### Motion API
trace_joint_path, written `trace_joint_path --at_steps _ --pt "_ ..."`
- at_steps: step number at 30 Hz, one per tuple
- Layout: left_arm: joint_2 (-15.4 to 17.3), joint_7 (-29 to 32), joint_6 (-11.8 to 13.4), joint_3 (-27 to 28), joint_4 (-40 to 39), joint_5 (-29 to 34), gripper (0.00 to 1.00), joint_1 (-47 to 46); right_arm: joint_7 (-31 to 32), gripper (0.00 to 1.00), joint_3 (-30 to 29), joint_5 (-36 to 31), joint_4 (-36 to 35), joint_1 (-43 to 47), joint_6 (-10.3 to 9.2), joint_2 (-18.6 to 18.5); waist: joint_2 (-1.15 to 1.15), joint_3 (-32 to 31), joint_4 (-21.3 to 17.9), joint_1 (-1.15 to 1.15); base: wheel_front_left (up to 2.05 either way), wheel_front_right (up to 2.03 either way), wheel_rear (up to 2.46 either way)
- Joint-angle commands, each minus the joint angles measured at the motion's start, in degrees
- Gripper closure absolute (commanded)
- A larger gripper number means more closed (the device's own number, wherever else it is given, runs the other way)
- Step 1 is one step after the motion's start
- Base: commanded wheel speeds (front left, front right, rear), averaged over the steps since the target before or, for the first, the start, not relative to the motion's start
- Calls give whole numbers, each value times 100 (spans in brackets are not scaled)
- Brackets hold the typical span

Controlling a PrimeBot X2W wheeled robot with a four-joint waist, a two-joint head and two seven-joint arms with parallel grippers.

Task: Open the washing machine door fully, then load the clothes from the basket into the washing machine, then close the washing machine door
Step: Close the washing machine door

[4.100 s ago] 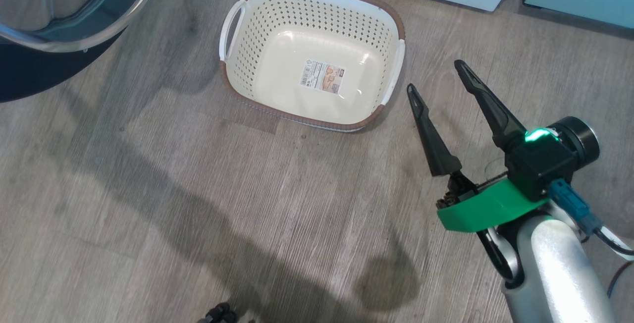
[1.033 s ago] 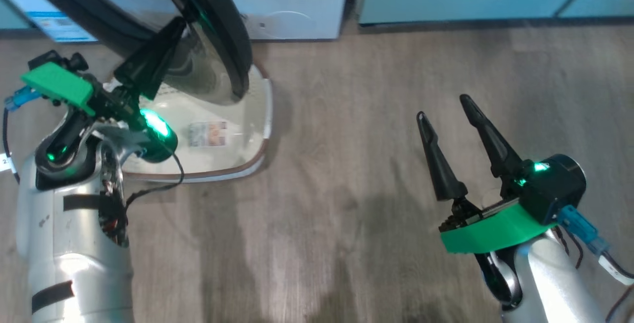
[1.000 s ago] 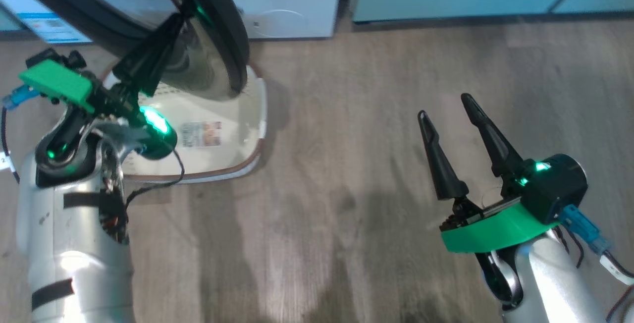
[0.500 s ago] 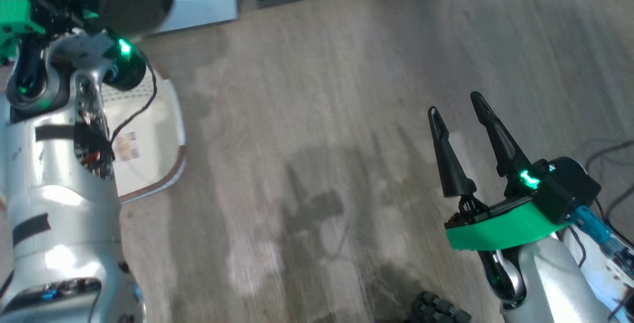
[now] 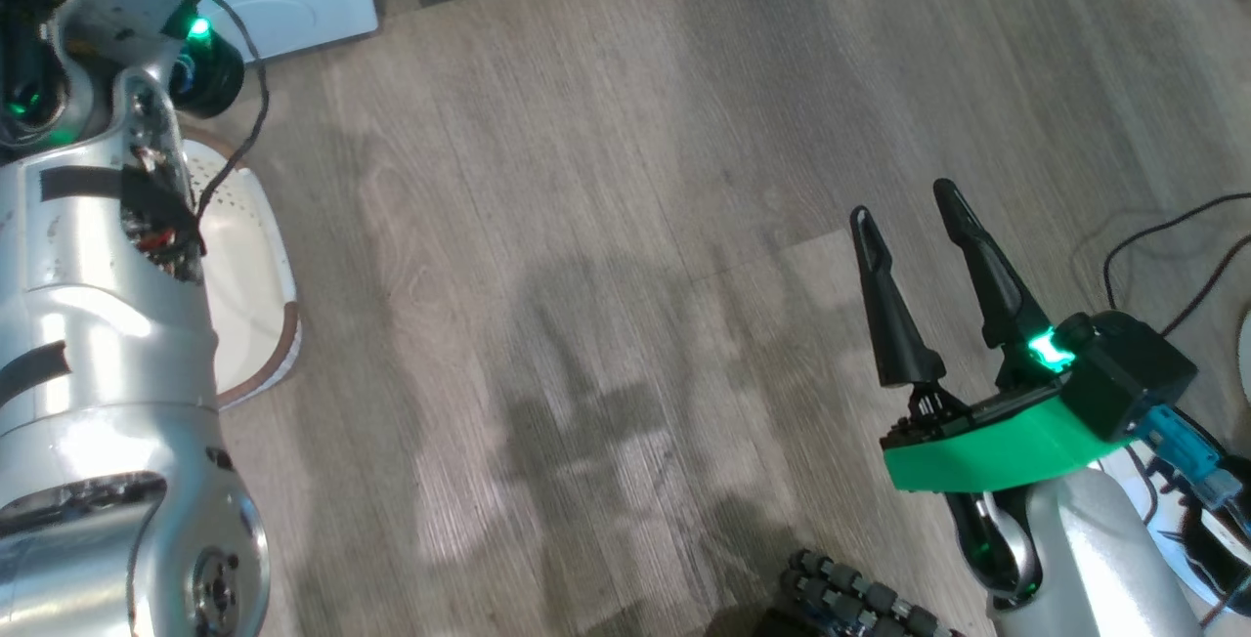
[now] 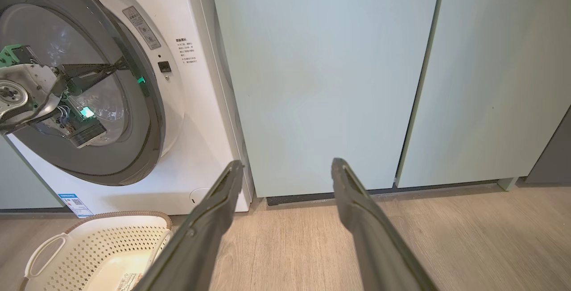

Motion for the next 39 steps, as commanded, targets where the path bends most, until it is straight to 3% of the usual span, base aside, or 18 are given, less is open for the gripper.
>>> trace_joint_path --at_steps 1,11,19,21,26,30,32,33,35,39 --pt "193 82 -74 10 -117 43 100 -158 -52 0 64 12 -210 -18 0 7 0 -27 50 0 0 0 0" --pt "117 595 -413 -388 201 196 100 557 -53 0 -51 -143 -169 12 0 7 0 -524 659 0 0 0 0" --pt "73 951 -549 -1242 -591 789 100 1912 -53 0 -264 -327 -54 119 0 7 0 -1132 1369 0 0 0 0" --pt "220 883 -567 -1584 -1048 1285 100 2315 -53 0 -311 -366 -30 157 0 7 0 -1271 1556 0 0 0 0" --pt "958 66 -584 -2623 -2525 3132 100 3407 -34 0 -396 -448 -11 229 0 7 0 -1571 1994 0 0 0 0" --pt "1409 -658 -547 -2911 -3126 4252 100 4013 48 0 -424 -530 -49 283 0 7 0 -1777 2345 0 0 0 0" --pt "1677 -1109 -385 -3035 -3351 5012 100 4198 95 0 -432 -571 -77 316 0 7 0 -1872 2505 0 0 0 0" --pt "1677 -1109 -385 -3035 -3351 5012 100 4198 95 0 -432 -571 -77 316 0 7 0 -1872 2505 0 0 0 0" --pt "1827 -1525 -153 -3127 -3523 5668 100 4394 139 0 -434 -592 -107 344 0 7 0 -1953 2640 0 0 0 0" --pt "1687 -1836 323 -2850 -3932 6343 100 4819 208 0 -417 -587 -178 384 0 7 0 -2068 2835 0 0 0 0"
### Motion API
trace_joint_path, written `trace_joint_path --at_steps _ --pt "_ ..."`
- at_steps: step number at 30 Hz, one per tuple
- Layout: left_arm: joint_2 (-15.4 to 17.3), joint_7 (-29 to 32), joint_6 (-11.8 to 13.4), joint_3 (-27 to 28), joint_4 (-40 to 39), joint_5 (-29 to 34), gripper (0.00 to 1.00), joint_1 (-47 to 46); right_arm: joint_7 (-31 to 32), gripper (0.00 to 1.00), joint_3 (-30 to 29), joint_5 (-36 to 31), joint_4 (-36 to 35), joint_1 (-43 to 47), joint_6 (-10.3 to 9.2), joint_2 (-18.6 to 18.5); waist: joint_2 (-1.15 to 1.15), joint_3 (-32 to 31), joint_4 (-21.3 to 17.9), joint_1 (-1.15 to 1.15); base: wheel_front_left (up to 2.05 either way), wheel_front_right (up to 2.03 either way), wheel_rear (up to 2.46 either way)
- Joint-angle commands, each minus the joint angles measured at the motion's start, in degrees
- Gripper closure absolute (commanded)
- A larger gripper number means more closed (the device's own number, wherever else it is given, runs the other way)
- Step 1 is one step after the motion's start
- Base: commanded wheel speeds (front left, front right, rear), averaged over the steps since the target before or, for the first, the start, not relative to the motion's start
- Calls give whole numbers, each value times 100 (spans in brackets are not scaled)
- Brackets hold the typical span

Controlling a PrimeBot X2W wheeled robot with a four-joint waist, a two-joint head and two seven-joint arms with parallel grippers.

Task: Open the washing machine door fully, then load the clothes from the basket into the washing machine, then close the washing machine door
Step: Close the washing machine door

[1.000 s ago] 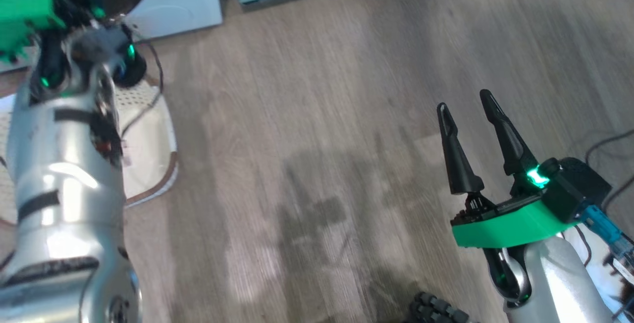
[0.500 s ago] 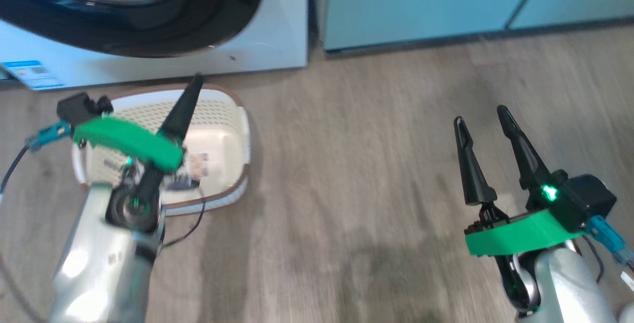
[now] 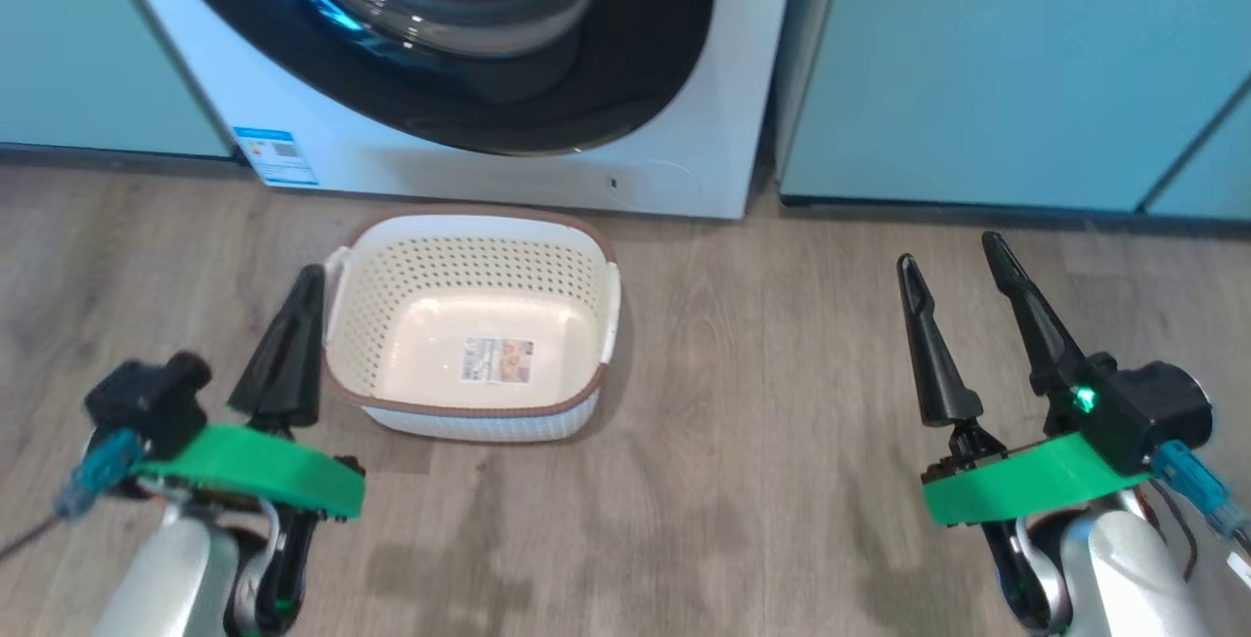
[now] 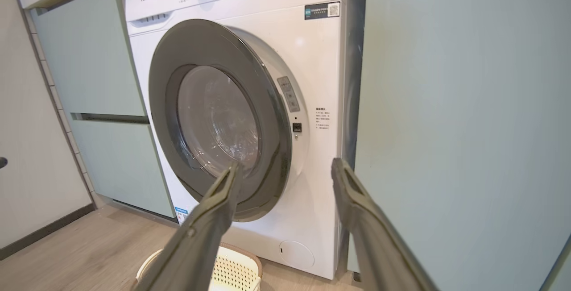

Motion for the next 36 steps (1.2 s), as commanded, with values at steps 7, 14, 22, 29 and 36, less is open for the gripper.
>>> trace_joint_path --at_steps 7,14,22,29,36 --pt "-795 -75 232 1064 -1078 896 100 630 73 0 143 -41 -283 -8 0 -1 0 -225 273 0 0 0 0" --pt "-1243 -77 -440 1198 -1042 1442 100 964 35 0 125 62 -281 64 0 -1 0 -256 221 0 0 0 0" --pt "-1436 -77 -758 1214 -866 1846 100 941 3 0 -101 334 -131 116 0 -1 0 -216 115 0 0 0 0" --pt "-1515 -77 -834 1345 -817 1997 0 861 -29 0 -112 331 -91 59 0 -1 0 -162 67 0 0 0 0" --pt "-1541 -77 -862 1314 -692 2061 0 863 -74 0 -184 329 -47 47 0 -1 0 -154 65 0 0 0 0"
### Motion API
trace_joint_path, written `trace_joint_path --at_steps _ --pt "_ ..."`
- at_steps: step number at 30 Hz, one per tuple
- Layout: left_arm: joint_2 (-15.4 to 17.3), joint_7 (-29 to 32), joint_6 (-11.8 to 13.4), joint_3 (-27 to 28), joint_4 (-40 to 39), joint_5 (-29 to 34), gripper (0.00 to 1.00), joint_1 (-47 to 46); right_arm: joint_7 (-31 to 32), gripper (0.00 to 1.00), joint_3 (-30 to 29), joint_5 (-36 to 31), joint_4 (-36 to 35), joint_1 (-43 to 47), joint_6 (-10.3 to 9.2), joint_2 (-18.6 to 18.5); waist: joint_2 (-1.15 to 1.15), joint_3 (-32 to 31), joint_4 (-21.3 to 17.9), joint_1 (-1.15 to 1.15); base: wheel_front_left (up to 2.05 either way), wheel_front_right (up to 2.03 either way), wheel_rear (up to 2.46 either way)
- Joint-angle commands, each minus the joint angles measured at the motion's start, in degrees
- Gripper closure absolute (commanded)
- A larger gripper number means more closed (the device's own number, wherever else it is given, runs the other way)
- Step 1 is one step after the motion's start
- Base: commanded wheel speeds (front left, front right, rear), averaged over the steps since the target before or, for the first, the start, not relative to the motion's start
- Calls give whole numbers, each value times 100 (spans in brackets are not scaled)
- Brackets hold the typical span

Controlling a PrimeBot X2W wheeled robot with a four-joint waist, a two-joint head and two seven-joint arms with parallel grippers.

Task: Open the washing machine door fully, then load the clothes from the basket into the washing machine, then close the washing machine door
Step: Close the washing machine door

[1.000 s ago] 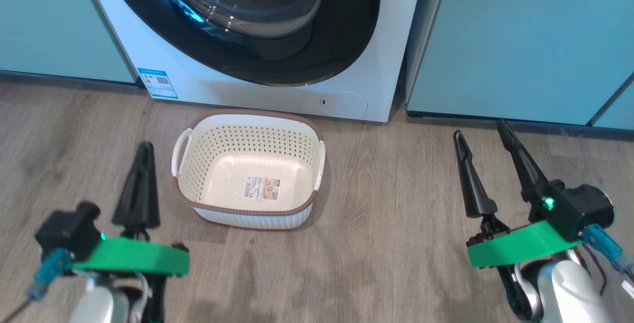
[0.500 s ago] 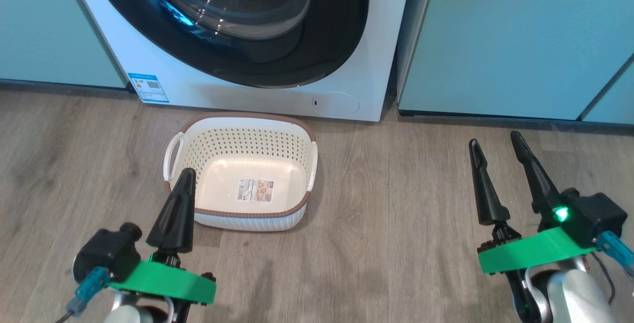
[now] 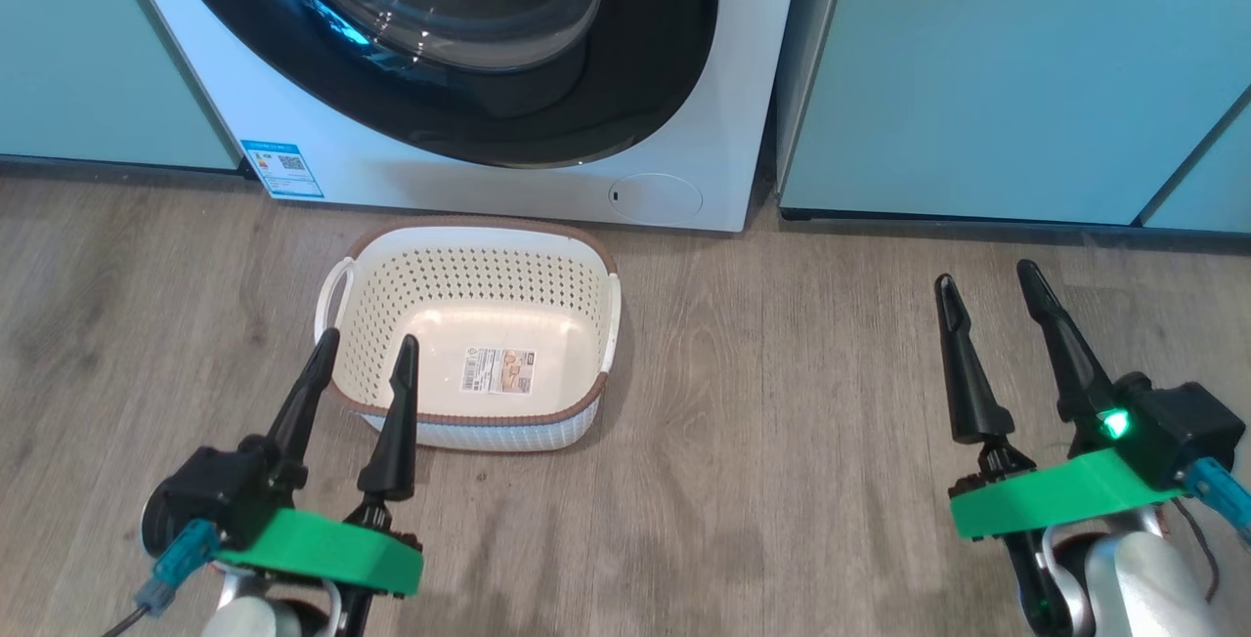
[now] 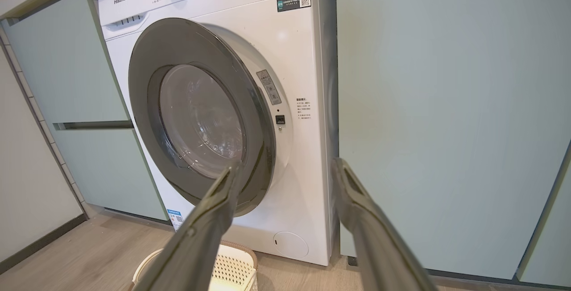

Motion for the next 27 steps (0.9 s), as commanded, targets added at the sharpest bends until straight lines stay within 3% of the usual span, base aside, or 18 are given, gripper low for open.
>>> trace_joint_path --at_steps 1,27 --pt "-22 -54 -33 156 -162 49 0 -235 -65 0 131 4 -160 -187 0 -3 0 -7 2 0 0 0 0" --pt "-29 -54 -45 93 -222 119 0 -265 -65 0 206 -42 -211 -213 0 -3 0 103 10 0 0 0 0"
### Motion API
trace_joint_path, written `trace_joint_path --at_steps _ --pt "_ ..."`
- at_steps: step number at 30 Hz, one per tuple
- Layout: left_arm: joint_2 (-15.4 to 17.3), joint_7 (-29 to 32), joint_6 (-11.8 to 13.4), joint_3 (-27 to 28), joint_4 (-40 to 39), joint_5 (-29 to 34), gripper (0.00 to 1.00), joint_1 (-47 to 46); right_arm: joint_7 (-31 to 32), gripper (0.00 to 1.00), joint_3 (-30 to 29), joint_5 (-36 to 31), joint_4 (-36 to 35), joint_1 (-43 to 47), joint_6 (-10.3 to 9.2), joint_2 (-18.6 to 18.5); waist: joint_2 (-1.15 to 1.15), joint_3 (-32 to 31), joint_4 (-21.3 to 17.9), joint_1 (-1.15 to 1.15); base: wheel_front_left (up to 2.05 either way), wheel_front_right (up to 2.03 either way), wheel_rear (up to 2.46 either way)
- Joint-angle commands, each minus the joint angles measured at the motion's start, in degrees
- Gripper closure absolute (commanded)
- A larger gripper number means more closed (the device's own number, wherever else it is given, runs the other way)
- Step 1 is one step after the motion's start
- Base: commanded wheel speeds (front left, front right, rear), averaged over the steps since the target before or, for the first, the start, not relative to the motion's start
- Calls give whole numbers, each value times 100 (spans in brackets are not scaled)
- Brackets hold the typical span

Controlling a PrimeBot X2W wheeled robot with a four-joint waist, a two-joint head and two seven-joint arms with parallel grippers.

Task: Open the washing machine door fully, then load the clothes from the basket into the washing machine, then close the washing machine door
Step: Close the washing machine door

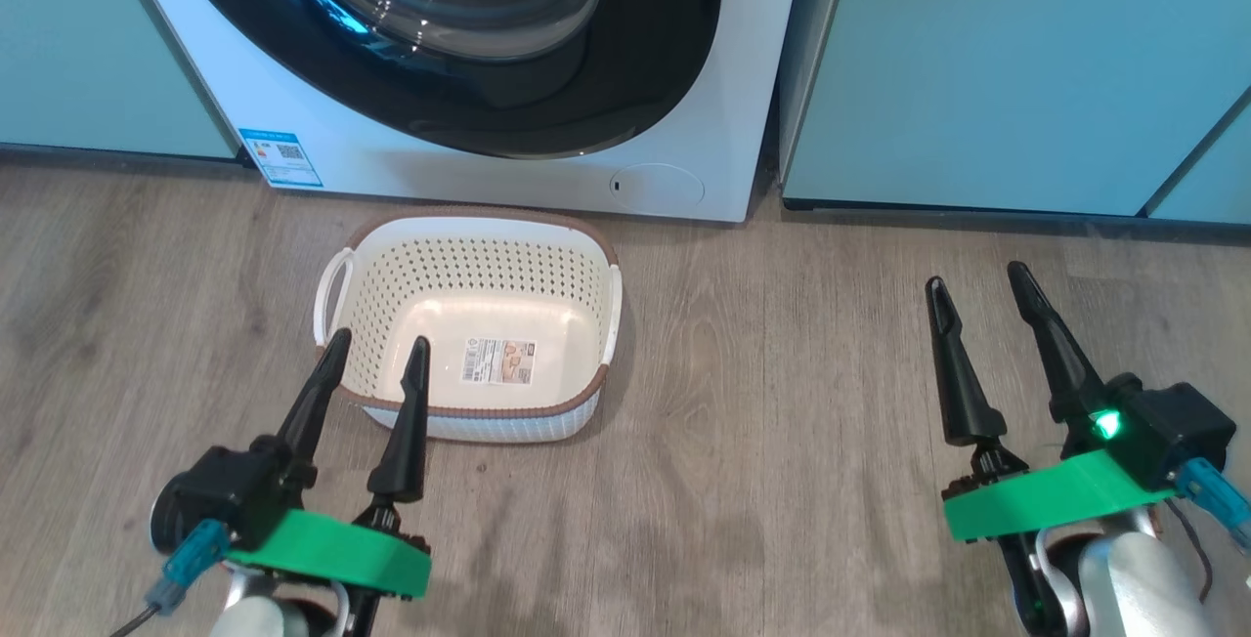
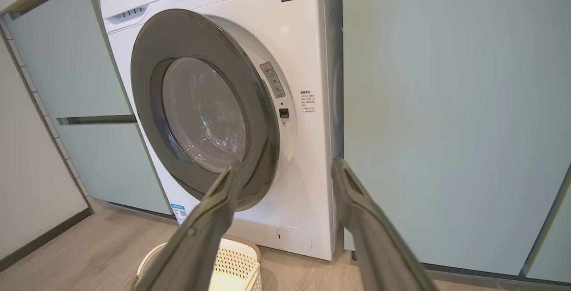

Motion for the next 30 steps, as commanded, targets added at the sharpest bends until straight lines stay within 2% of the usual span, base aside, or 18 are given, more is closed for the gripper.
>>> trace_joint_path --at_steps 1,3,4,5,6,7,13,20,25,30 --pt "-8 -54 -1 149 -226 64 0 -268 -63 0 126 -37 -228 -213 0 -3 0 20 3 0 0 0 0" --pt "-8 -54 -1 127 -238 60 0 -275 -66 0 118 -49 -238 -222 0 -3 0 49 10 0 0 0 0" --pt "-8 -54 0 116 -246 55 0 -281 -65 10 130 -58 -248 -230 0 -3 0 69 16 0 0 0 0" --pt "-8 -54 2 103 -253 50 0 -288 -66 59 134 -63 -261 -237 0 -3 0 94 24 0 0 0 0" --pt "-8 -54 4 86 -259 43 0 -299 -67 86 138 -72 -279 -248 0 -3 0 126 36 0 0 0 0" --pt "-8 -54 5 70 -261 36 0 -314 -70 100 138 -90 -302 -261 0 -3 0 160 50 0 0 0 0" --pt "-8 -54 12 -3 -320 -28 0 -527 4 100 426 -409 -482 -519 0 -3 0 545 217 0 0 0 0" --pt "-8 -55 13 -8 -335 -108 0 -870 249 100 953 -810 -560 -1367 0 -38 0 1088 509 0 0 0 0" --pt "-8 -55 9 -179 -390 -229 0 -1220 579 100 1530 -737 -459 -2597 0 -650 0 1695 789 0 0 0 0" --pt "-8 -55 31 -387 -443 -403 0 -1533 864 100 1991 -351 -132 -4048 0 -1323 0 2271 1075 0 0 0 0"
